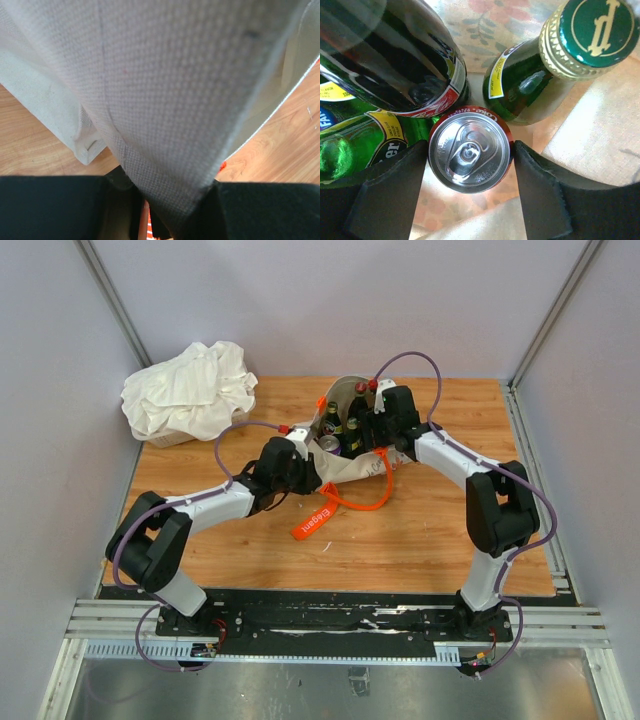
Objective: Take the beverage out of the canvas bag
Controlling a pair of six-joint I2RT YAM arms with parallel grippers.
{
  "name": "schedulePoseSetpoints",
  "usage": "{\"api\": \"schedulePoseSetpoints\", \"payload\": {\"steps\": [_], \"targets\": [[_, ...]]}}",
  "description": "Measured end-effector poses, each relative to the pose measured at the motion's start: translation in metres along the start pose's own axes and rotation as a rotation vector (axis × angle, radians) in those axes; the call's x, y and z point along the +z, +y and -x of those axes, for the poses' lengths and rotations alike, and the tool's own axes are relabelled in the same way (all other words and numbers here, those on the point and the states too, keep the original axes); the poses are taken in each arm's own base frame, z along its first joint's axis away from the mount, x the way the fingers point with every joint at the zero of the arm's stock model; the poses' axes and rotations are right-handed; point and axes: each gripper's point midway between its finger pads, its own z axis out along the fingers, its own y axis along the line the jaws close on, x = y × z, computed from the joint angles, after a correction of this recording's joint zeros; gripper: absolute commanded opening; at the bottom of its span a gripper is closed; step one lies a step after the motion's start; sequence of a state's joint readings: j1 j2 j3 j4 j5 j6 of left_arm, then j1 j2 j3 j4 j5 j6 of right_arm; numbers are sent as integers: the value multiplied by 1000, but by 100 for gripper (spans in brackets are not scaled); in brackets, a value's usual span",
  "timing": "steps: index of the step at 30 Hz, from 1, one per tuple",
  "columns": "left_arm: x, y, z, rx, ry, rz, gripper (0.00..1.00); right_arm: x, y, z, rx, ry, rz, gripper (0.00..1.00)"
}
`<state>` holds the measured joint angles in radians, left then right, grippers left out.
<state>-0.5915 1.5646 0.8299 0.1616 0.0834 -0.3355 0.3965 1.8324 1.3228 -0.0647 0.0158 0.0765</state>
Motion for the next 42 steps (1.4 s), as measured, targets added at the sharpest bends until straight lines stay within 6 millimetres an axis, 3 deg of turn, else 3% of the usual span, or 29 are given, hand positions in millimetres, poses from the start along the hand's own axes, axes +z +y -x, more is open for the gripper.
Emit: {"api": "schedulePoseSetpoints", "payload": {"steps": [2,3,4,14,19,32,42], "targets": [[1,0,0,3,2,2,4,2,-1,2,-1,-2,-5,49],[2,1,1,6,2,3,3,3,-2,2,0,-2,-10,13],[2,1,1,7,2,4,3,4,-3,3,3,-4,-13,2],[5,1,1,13,3,4,3,3,-5,6,8,-21,-7,1],[6,2,1,18,2,4,3,-8,-3,7,-5,-13,12,1],[7,2,0,25,6,5,3,-83,3,53,-32,-121,61,1],[7,3,-2,39,15,6,3,-155,21,100,-86,-232,68,1]]}}
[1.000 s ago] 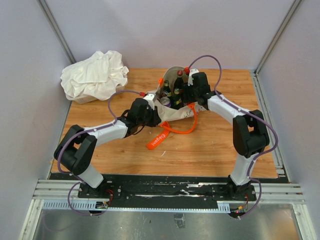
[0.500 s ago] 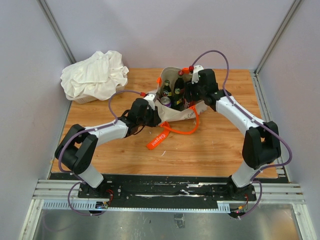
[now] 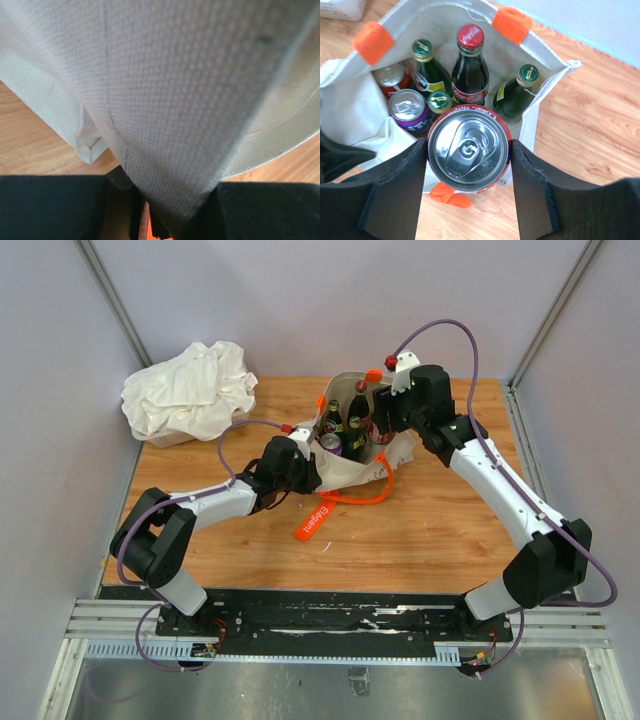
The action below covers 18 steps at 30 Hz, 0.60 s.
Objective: Take the beverage out of the canvas bag
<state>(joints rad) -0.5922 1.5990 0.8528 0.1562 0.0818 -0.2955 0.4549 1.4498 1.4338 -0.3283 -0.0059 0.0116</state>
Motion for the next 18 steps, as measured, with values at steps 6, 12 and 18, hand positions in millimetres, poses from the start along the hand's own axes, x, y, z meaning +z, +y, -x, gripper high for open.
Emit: {"api": "schedulePoseSetpoints", "payload": {"steps": [6,12,18], "targets": [[0,-1,-1,3,4,-7,3,-53,12,33,-24,-74,-8,1],[-2,-3,0,3,6,-13,3,-111,-3,43,-2,-124,-87,1],[-4,-4,-1,6,9,-23,3,-136,-22,9,37,-93,-193,1]]}}
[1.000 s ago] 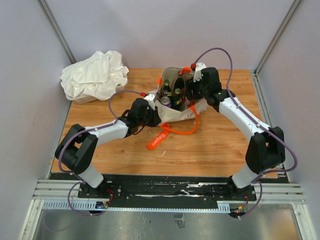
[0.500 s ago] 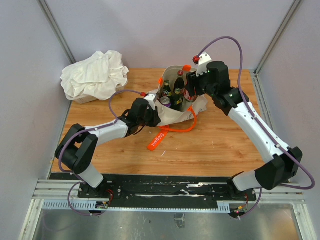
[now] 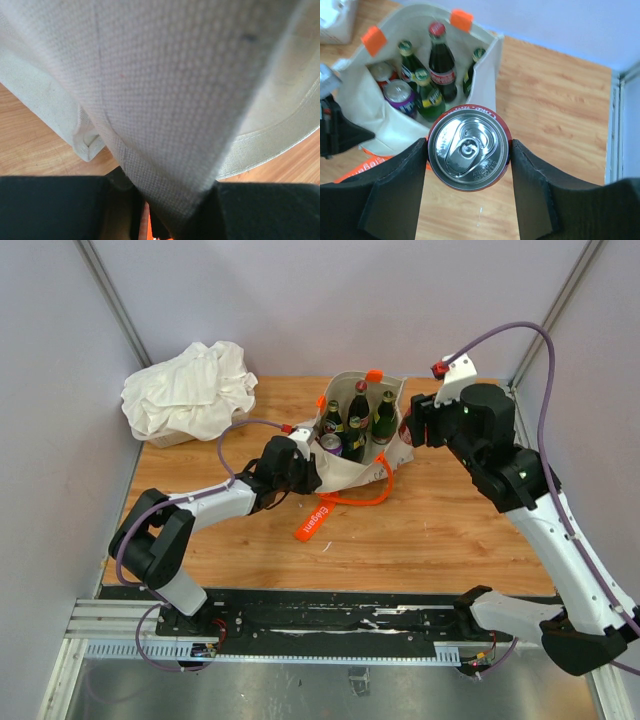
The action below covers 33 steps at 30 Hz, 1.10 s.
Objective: Take the beverage out of the canvas bag
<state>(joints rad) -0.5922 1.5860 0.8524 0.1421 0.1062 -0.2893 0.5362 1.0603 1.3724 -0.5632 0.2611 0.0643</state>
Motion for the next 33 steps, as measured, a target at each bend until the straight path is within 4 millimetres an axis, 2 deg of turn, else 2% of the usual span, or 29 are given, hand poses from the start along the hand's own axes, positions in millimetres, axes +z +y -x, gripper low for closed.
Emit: {"api": "schedulePoseSetpoints", "payload": {"steps": [2,8,13,17,22,33], "targets": [[0,0,0,1,0,-1,3,3,-3,-26,1,53,-25,1],[-3,-1,0,1,-1,-5,4,22,-7,-123,-22,263,-101,1],[-3,-1,0,1,-2,-6,4,36,-16,-173,17,323,-151,1],[-3,-1,-1,1,-4,-6,4,47,-32,-201,100,328,-202,1],[-3,-1,-1,1,-4,-6,4,57,-47,-224,188,316,-246,1],[-3,-1,-1,1,-4,-6,4,76,-48,-237,232,299,-265,1]]}}
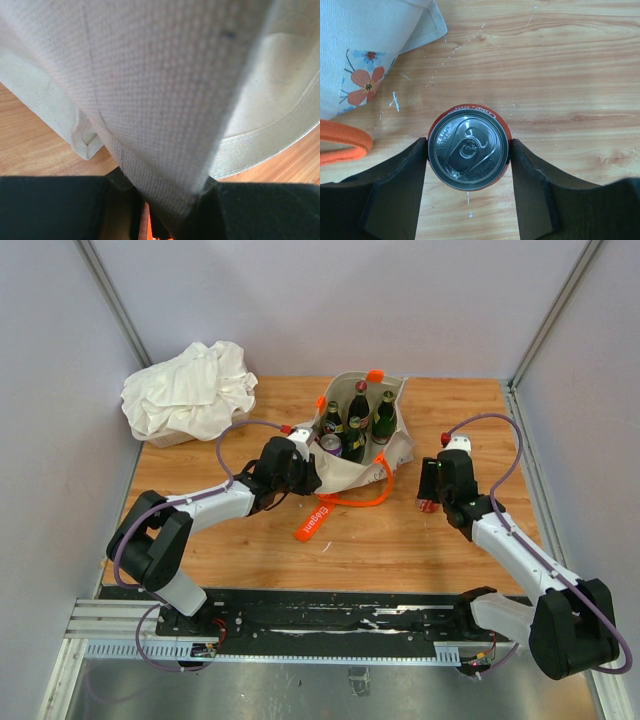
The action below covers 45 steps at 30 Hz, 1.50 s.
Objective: Take the beverage out of the canvas bag
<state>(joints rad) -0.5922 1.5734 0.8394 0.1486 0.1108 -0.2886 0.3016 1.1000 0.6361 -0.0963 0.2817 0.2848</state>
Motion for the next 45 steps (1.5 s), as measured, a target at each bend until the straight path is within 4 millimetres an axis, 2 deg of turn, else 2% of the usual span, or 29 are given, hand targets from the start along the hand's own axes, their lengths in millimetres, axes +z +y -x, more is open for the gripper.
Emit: {"api": "schedulePoseSetpoints", "payload": {"steps": [2,6,7,13,15,17,18,22,24,27,30,33,38,41,43,45], "targets": [[0,0,0,0,0,0,4,2,-1,1,9,-14,-7,5],[0,0,0,1,1,0,4,4,-3,2,37,-36,-25,54],[0,0,0,2,1,0,4,4,-3,3,43,-39,-28,61],[0,0,0,4,1,0,4,0,-8,2,57,-32,-48,69],[0,0,0,4,2,-2,4,-5,-10,2,43,-17,-55,74],[0,0,0,6,2,-3,4,-10,-10,13,35,-30,-54,77],[0,0,-1,7,2,-3,4,-14,-9,26,39,-60,-47,80],[0,0,-1,12,2,-4,4,-32,-4,81,63,-189,-28,82],[0,0,-1,12,2,-4,4,-35,-5,93,69,-220,-35,80],[0,0,-1,13,3,-5,4,-33,-5,89,52,-204,-38,77],[0,0,0,16,3,-6,4,-32,5,86,3,-187,-17,75],[0,0,0,18,4,-6,4,-39,34,97,-81,-196,53,73],[0,0,0,18,4,-6,4,-64,102,156,-196,-292,220,71],[0,0,0,17,4,-6,4,-76,136,184,-236,-348,306,66],[0,-1,0,16,4,-6,4,-73,150,193,-255,-361,334,62],[0,-1,0,15,4,-6,4,-62,160,194,-279,-355,341,59]]}}
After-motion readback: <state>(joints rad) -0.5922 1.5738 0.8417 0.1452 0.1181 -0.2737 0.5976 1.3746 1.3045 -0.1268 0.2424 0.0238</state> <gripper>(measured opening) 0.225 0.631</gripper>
